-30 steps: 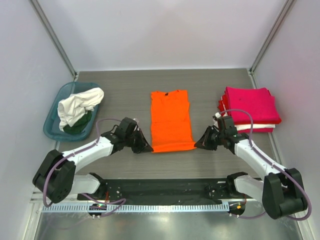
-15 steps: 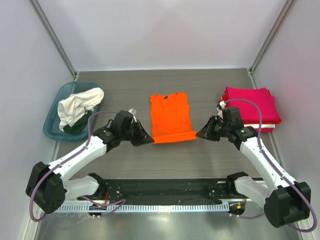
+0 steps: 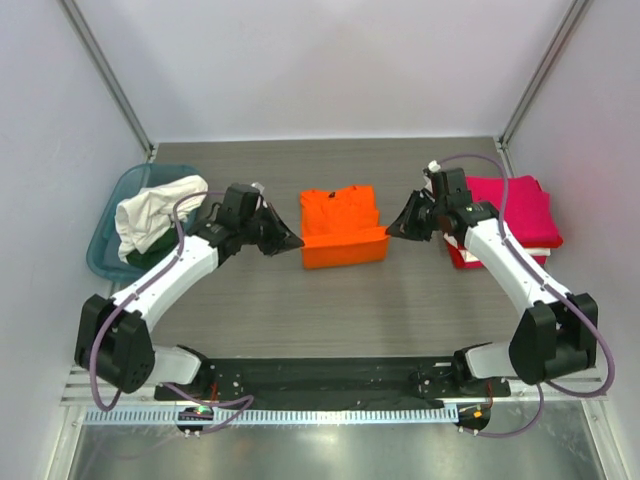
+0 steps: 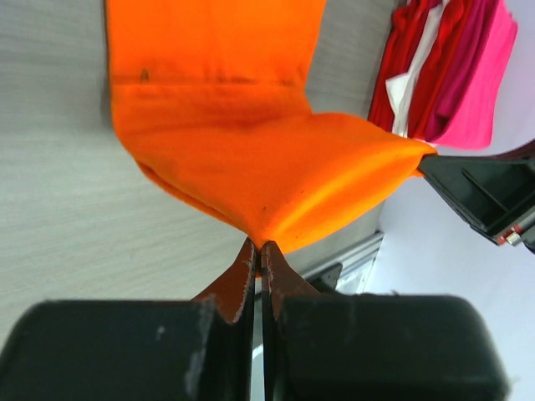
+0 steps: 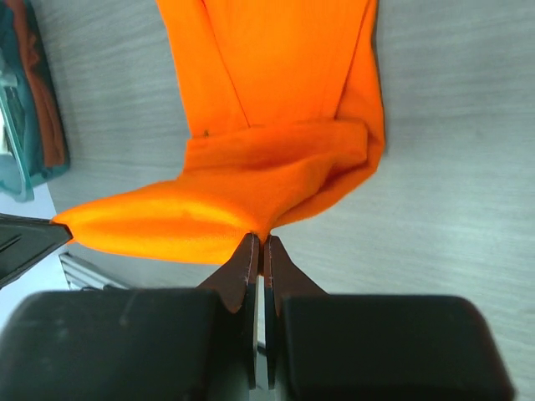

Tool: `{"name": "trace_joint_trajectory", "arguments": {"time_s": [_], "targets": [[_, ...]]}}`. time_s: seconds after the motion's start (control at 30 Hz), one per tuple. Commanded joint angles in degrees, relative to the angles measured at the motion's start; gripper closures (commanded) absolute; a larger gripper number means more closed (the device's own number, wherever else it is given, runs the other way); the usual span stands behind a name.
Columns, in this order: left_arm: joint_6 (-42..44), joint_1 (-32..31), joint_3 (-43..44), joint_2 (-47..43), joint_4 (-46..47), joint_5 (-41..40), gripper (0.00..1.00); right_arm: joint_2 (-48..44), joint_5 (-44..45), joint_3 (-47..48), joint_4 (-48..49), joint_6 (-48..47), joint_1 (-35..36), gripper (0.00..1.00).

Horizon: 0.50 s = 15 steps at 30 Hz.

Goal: Fold and stack the t-shirts
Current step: Fold the tshirt

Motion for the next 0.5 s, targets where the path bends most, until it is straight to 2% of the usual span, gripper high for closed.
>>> {"name": "trace_joint_trajectory", "arguments": {"time_s": [0.0,0.47], "targets": [[2.70,2.59,5.08,3.13,-0.53,2.23,1.00,2.99,2.90,6.17,0.39,-1.94,-1.02,0.99],[4.46,8.31,20.65,21.94,0.88,7.95,1.00,21.63,1.67,22.86,0.83,-3.26,-3.30,0.99]]}}
